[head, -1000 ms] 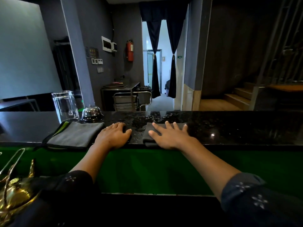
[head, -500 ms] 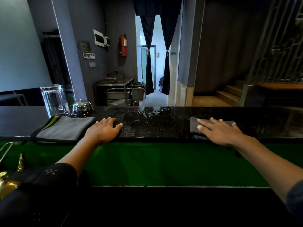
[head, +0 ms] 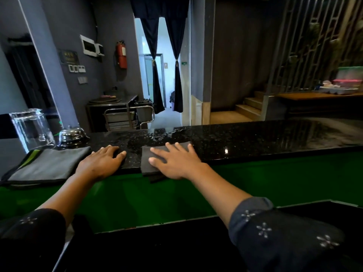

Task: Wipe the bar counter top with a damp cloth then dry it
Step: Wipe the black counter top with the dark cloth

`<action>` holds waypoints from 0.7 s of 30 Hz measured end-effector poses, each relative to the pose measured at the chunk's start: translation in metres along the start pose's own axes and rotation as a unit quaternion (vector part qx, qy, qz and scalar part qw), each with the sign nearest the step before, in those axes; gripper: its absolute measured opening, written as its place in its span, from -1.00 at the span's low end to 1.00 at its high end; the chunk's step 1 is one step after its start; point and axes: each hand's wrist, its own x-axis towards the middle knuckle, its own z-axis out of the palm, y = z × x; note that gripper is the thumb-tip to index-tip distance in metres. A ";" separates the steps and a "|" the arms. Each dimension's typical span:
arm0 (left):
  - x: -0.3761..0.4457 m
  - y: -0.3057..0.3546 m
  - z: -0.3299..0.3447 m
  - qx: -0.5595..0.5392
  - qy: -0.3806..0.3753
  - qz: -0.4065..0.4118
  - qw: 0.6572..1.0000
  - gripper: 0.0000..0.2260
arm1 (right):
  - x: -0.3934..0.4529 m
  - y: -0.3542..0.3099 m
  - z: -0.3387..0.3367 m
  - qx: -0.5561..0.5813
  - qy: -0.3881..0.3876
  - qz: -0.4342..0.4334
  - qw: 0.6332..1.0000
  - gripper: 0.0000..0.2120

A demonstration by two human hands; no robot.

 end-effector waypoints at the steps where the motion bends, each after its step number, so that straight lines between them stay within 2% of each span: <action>1: 0.000 -0.001 0.000 -0.003 0.001 0.005 1.000 -0.44 | -0.007 0.019 -0.002 0.002 0.009 0.008 1.000 -0.41; 3: 0.000 -0.001 0.001 -0.002 -0.001 0.012 1.000 -0.44 | -0.023 0.067 -0.007 0.001 0.018 0.050 0.999 -0.42; 6: 0.004 -0.002 0.002 0.005 -0.006 0.009 1.000 -0.45 | -0.056 0.148 -0.019 0.001 0.017 0.164 0.986 -0.44; 9: 0.007 0.011 0.000 0.050 0.031 0.019 0.998 -0.48 | -0.076 0.190 -0.028 0.013 0.006 0.234 0.972 -0.41; 11: 0.003 0.040 -0.002 0.052 0.096 0.069 0.992 -0.48 | -0.077 0.190 -0.028 0.013 0.006 0.225 0.974 -0.30; 13: -0.005 0.087 -0.001 0.003 0.125 0.139 0.982 -0.47 | -0.084 0.188 -0.026 -0.007 0.008 0.182 0.983 -0.14; 15: -0.012 0.140 0.004 -0.028 0.107 0.202 0.973 -0.44 | -0.099 0.195 -0.022 -0.045 0.017 0.114 0.992 -0.06; 18: -0.018 0.204 0.014 -0.058 0.058 0.248 0.965 -0.43 | -0.114 0.210 -0.017 -0.081 0.049 0.065 0.993 -0.16; 21: -0.024 0.250 0.017 -0.125 0.003 0.239 0.963 -0.47 | -0.113 0.218 -0.027 0.037 0.031 0.045 0.998 -0.25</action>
